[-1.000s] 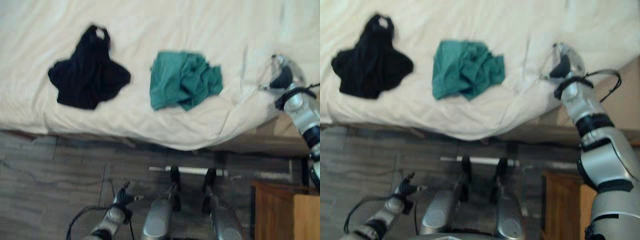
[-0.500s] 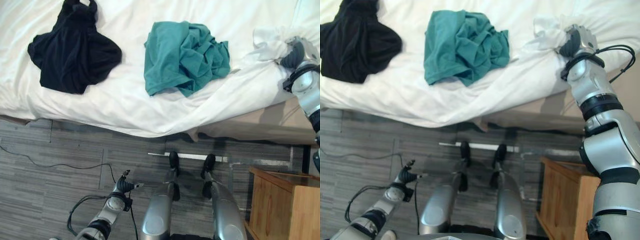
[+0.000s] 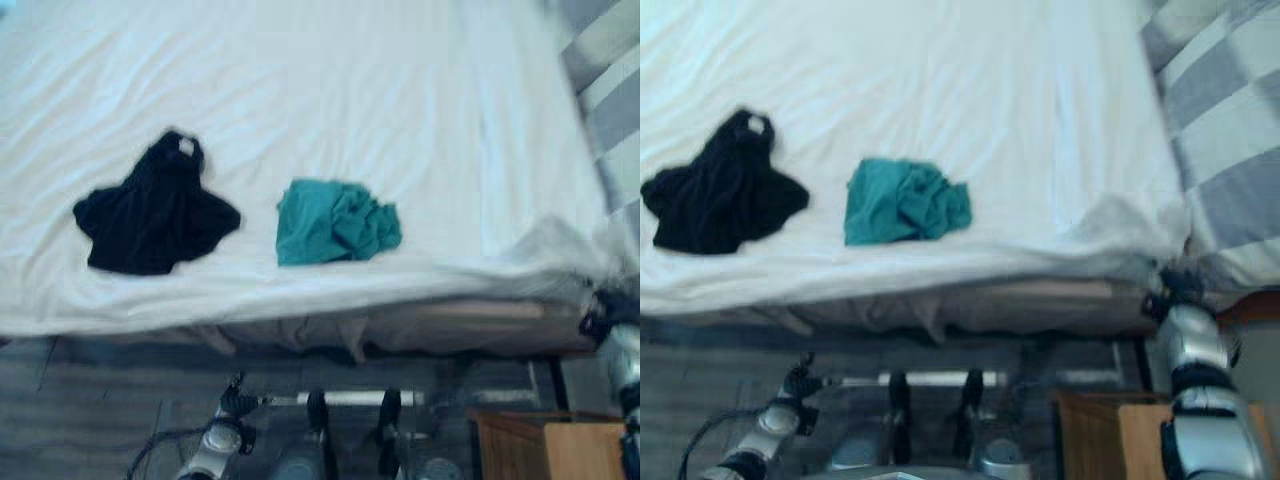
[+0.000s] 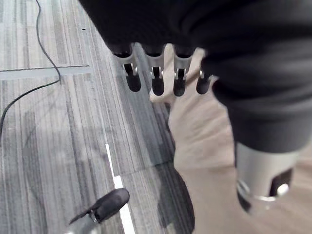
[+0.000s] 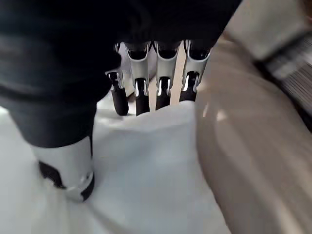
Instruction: Tidy up the quilt and then pick up the clothes from the bed and put them into the laundry hamper.
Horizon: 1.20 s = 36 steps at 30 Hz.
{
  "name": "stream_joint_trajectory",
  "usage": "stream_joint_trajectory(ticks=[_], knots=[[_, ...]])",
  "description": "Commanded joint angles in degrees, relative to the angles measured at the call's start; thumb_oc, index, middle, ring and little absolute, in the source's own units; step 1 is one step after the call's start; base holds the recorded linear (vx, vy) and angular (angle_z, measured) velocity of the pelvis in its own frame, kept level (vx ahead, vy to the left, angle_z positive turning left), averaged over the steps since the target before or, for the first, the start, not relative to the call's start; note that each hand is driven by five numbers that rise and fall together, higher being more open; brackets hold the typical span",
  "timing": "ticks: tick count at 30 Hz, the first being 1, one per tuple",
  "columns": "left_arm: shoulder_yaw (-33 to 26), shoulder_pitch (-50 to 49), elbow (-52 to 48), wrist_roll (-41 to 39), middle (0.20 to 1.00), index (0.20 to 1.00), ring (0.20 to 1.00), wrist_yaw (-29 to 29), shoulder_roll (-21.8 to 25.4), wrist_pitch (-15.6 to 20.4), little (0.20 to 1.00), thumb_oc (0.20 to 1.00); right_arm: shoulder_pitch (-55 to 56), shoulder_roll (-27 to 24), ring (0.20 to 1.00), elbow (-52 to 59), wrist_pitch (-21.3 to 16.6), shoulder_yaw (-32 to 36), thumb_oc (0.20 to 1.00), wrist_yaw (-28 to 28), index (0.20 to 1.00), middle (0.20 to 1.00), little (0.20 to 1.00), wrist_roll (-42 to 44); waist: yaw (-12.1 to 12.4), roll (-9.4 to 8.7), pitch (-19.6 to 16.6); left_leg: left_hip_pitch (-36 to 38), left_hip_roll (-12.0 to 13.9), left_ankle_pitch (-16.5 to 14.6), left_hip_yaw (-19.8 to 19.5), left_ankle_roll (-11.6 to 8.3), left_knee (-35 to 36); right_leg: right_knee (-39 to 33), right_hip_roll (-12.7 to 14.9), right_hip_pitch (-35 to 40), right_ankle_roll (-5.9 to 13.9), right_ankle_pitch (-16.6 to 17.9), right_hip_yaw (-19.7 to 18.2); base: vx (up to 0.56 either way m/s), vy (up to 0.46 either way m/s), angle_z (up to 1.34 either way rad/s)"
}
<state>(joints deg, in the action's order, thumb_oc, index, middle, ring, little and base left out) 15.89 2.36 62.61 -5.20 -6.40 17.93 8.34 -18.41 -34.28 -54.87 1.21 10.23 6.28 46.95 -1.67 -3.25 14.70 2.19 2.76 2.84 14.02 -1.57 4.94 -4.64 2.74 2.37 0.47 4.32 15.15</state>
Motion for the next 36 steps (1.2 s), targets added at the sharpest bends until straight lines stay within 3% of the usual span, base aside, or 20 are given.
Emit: stream_joint_trajectory(ticks=[1,5,9,10,11,13,14,15,17,20,24,28,32,36], knots=[[1.6,1.2,4.2,4.7,1.0,1.0,1.0,-1.0,-2.3,2.5,1.0,1.0,1.7,-3.2,1.0,-4.6,4.4,1.9,1.0,-4.5,1.0,1.0,1.0,14.3,-1.3,-0.43,-3.0,2.1,5.3,-1.9,3.7,-4.77,0.0,-0.4,1.8,0.4,3.94,-3.3,-2.9,0.13,0.051,-0.26],[1.5,0.5,6.9,4.8,1.0,1.0,1.0,-1.3,-3.0,2.5,1.0,1.0,6.5,-2.6,1.0,-8.3,4.3,6.4,1.0,1.2,1.0,1.0,1.0,7.7,-2.1,-1.37,-5.6,4.5,5.0,-3.3,4.7,-4.16,0.1,-0.4,1.8,2.4,4.35,-3.6,-3.4,0.09,0.052,-0.13],[0.6,0.1,6.9,1.8,1.0,1.0,1.0,-1.4,-2.6,0.3,1.0,1.0,7.7,-6.9,1.0,-9.0,-2.1,8.6,1.0,12.3,1.0,1.0,1.0,-3.2,-2.1,-2.14,-6.2,5.4,4.5,-3.6,4.4,-3.8,0.1,-0.4,1.8,3.1,5.06,-3.0,-3.8,0.03,0.044,-0.05],[0.6,0.0,6.7,1.6,1.0,1.0,1.0,-1.5,-2.6,0.0,1.0,1.0,7.8,-7.2,1.0,-8.5,-3.2,8.7,1.0,12.7,1.0,1.0,1.0,-4.8,-2.1,-2.18,-6.1,5.5,4.5,-3.7,4.3,-3.74,0.1,-0.4,1.8,3.2,5.11,-3.0,-3.8,0.06,0.04,-0.02],[0.5,-0.8,5.6,1.0,1.0,1.0,1.0,-1.7,-2.5,-1.6,1.0,1.0,8.0,-8.7,1.0,-0.5,-7.4,7.5,1.0,13.6,1.0,1.0,1.0,-11.3,-2.3,-2.35,-5.5,6.2,4.0,-4.2,4.1,-3.35,0.1,-0.4,1.9,3.8,5.29,-3.0,-4.2,0.03,0.029,0.0],[0.5,-1.0,5.2,1.0,1.0,1.0,1.0,-1.8,-2.3,-1.9,1.0,1.0,8.0,-8.8,1.0,1.9,-7.8,7.1,1.0,13.5,1.0,1.0,1.0,-12.8,-2.4,-2.44,-5.5,6.0,3.9,-4.0,4.1,-3.26,0.1,-0.4,2.0,3.6,5.28,-2.9,-4.2,0.0,0.004,-0.03],[-0.1,-2.0,4.5,1.3,1.0,1.0,1.0,-1.5,-1.8,-2.3,1.0,1.0,7.4,-10.1,0.573,10.7,-8.0,5.1,0.573,10.7,0.573,0.573,0.573,-18.0,-2.7,-2.47,-5.0,6.3,3.5,-4.5,4.1,-2.92,0.1,-0.4,1.9,3.7,5.43,-3.1,-4.6,0.01,0.005,-0.05],[-0.5,-2.3,4.1,1.5,1.0,1.0,1.0,-1.2,-1.4,-2.6,1.0,1.0,6.7,-10.9,0.2,14.4,-8.4,3.5,0.2,8.4,0.2,0.2,0.2,-20.3,-2.6,-2.55,-5.0,6.1,3.3,-4.5,4.1,-2.69,0.1,-0.4,2.0,3.4,5.41,-3.0,-4.7,0.03,-0.004,-0.12],[-1.5,-3.0,3.4,3.2,1.0,1.0,1.0,-0.5,-0.5,-3.3,1.0,1.0,3.7,-12.5,0.2,21.9,-8.7,-1.6,0.2,3.3,0.2,0.2,0.2,-23.0,-2.4,-2.7,-4.6,6.1,2.7,-4.9,3.9,-2.14,0.1,-0.4,1.9,3.3,5.41,-3.2,-5.1,0.06,-0.047,-0.07],[-0.5,-2.3,3.0,3.3,1.0,1.0,1.0,-0.2,0.7,-3.3,1.0,1.0,-5.0,-14.1,0.2,22.6,-8.3,-8.4,0.2,-1.6,0.2,0.2,0.2,-20.4,-0.9,-2.85,-3.4,5.1,2.3,-4.9,3.5,-1.84,0.0,-0.4,1.9,2.5,5.24,-3.3,-4.7,0.02,-0.102,-0.04],[2.6,1.5,2.2,1.0,1.0,1.0,1.0,0.5,1.8,-1.8,1.0,1.0,-20.2,-16.1,0.2,15.4,-5.9,-15.7,0.2,-1.3,0.2,0.2,0.2,-16.4,1.1,-1.29,1.0,1.3,2.2,-4.2,2.5,-2.27,-0.6,0.5,2.0,-0.5,4.97,-3.5,-3.7,-0.2,-0.029,0.07],[6.8,8.1,-0.8,-3.2,1.0,1.0,1.0,-0.1,2.2,1.6,1.0,1.0,-34.9,-16.4,0.2,4.9,-8.2,-20.9,0.2,2.2,0.2,0.2,0.2,-12.4,2.5,3.25,9.4,-6.8,1.2,-2.6,1.2,-2.72,-2.2,5.1,2.4,-9.2,4.38,-4.5,-2.7,-0.38,0.017,0.43],[7.3,10.3,-4.5,-5.2,1.0,1.0,1.0,-1.0,2.1,1.4,1.0,1.0,-37.8,-15.3,0.2,1.2,-7.2,-20.0,0.2,5.3,0.2,0.2,0.2,-11.5,2.6,5.93,14.4,-12.7,-0.3,-2.9,0.8,-2.63,-6.2,10.9,3.0,-15.3,3.84,-6.6,-2.0,-0.19,-0.011,0.07],[6.4,10.2,-5.4,-7.4,1.0,1.0,1.0,-2.0,1.9,2.3,1.0,1.0,-32.3,-13.0,0.2,0.5,-5.0,-17.9,0.2,6.3,0.2,0.2,0.2,-11.5,1.8,6.63,15.1,-18.1,-0.8,-3.9,0.8,-2.67,-11.2,15.5,3.2,-20.7,2.66,-8.5,-1.7,-0.1,0.015,-0.09]])
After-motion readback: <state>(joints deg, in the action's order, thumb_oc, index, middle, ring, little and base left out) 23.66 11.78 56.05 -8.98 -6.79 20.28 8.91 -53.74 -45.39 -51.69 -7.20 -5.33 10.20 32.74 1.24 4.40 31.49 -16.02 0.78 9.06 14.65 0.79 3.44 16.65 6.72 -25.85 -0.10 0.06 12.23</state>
